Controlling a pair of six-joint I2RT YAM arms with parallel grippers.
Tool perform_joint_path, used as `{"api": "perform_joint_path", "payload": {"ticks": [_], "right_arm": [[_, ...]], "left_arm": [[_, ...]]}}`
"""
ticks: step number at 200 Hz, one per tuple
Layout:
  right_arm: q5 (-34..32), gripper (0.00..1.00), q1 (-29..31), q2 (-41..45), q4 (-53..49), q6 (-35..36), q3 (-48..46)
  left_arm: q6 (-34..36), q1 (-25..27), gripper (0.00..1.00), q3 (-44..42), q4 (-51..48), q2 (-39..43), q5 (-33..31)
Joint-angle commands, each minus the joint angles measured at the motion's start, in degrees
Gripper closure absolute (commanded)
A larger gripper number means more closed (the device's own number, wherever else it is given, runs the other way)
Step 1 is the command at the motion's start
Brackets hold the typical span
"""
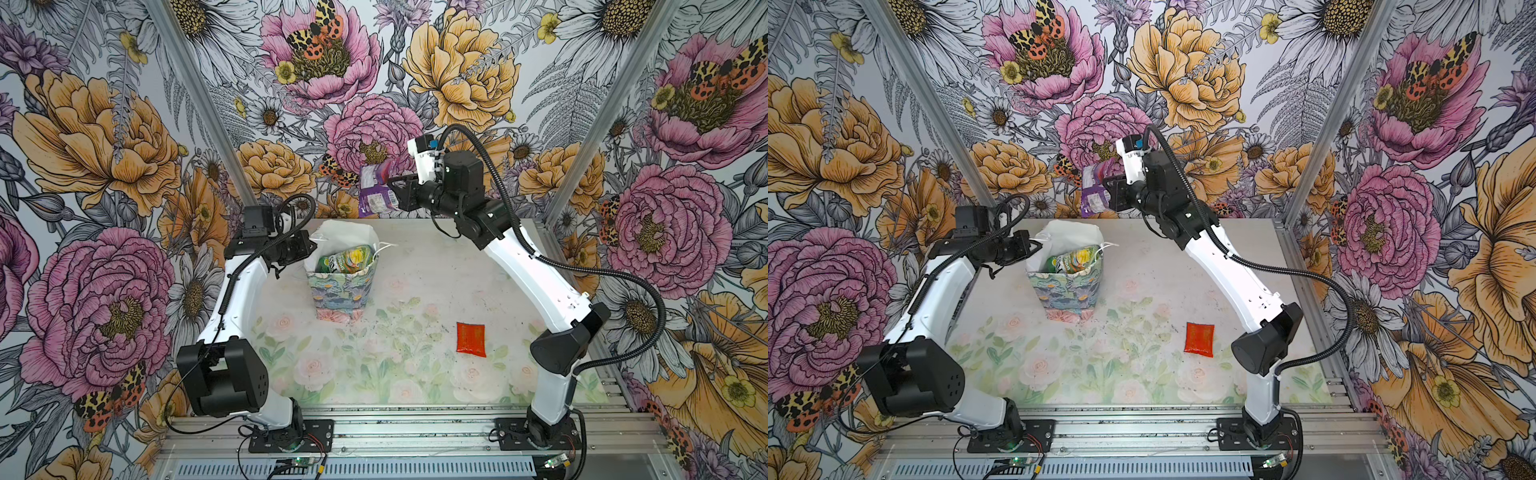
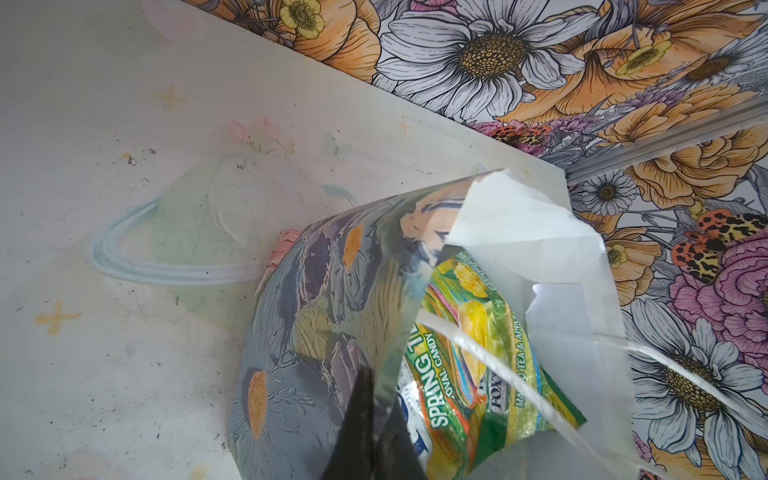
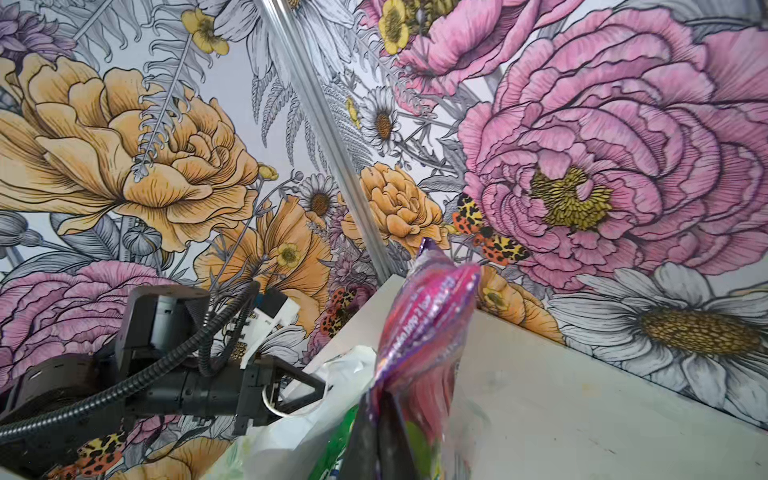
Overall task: Place the snacks into the paper bag
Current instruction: 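Move the purple packet over the bag opening with the right gripper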
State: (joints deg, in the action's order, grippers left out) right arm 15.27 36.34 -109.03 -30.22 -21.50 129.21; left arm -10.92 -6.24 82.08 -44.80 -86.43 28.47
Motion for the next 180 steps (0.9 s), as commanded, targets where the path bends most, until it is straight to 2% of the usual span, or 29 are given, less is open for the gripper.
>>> {"api": "perform_joint_path", "payload": {"ticks": [1,111,180], "right_arm": [[3.83,1.00,1.40,-2.01,-2.50,1.28,4.44],[5.74,1.00,5.56,-5.48,-8.93,3.98,3.17],[8.93,1.00,6.28,-10.99,-11.16,3.54,6.95]], "left_arm": [[0.55,-0.29,1.00,0.73,-0.90,1.28,1.16],[0.44,-0.47,1.00,0.84,-0.89,1.53,1.33],[0.46,-0.44,1.00,0.80,-0.87,1.71,1.50]]}}
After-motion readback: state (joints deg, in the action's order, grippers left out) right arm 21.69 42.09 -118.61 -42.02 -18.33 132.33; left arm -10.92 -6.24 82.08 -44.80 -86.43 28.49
